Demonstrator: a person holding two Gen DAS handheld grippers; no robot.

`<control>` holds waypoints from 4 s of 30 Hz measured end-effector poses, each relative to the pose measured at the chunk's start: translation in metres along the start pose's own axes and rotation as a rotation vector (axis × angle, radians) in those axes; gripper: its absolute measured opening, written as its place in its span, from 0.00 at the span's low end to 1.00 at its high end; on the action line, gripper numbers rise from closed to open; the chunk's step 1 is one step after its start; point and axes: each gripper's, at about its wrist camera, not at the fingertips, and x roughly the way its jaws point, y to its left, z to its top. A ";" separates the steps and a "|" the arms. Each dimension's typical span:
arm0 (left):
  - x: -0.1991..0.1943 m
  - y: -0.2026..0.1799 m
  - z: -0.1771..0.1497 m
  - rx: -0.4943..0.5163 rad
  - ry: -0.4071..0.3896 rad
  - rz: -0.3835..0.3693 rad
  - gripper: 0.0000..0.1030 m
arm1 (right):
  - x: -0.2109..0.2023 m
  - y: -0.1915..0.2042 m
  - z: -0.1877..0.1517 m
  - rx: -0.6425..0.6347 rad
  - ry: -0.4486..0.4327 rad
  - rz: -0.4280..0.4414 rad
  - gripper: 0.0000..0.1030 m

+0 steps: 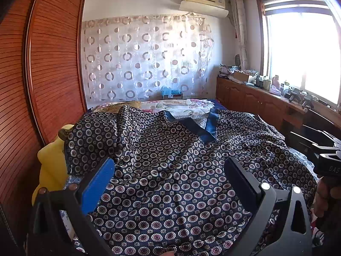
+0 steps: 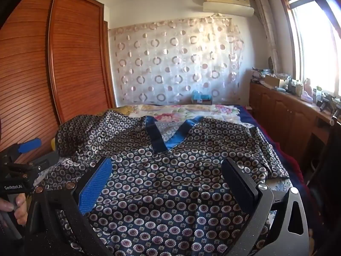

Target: Fold small clothes

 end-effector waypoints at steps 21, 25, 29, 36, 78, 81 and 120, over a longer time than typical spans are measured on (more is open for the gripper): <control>-0.006 -0.005 0.003 0.011 -0.019 0.004 1.00 | 0.001 -0.001 0.001 0.001 0.002 0.003 1.00; -0.007 -0.006 0.003 0.013 -0.023 0.004 1.00 | 0.001 0.000 0.001 0.001 0.001 0.002 1.00; -0.008 -0.006 0.004 0.014 -0.025 0.004 1.00 | 0.001 0.000 0.001 0.001 0.001 0.003 1.00; -0.011 -0.007 0.005 0.017 -0.032 0.006 1.00 | 0.001 0.000 0.001 0.001 0.000 0.002 1.00; 0.009 -0.001 0.009 0.013 -0.014 0.015 1.00 | 0.011 0.001 0.001 0.019 0.012 0.026 1.00; 0.023 0.008 0.008 -0.001 0.012 0.008 1.00 | 0.018 -0.002 -0.001 0.016 0.022 0.035 1.00; 0.120 0.206 0.026 -0.195 0.229 0.045 0.69 | 0.201 0.029 0.035 -0.119 0.352 0.287 1.00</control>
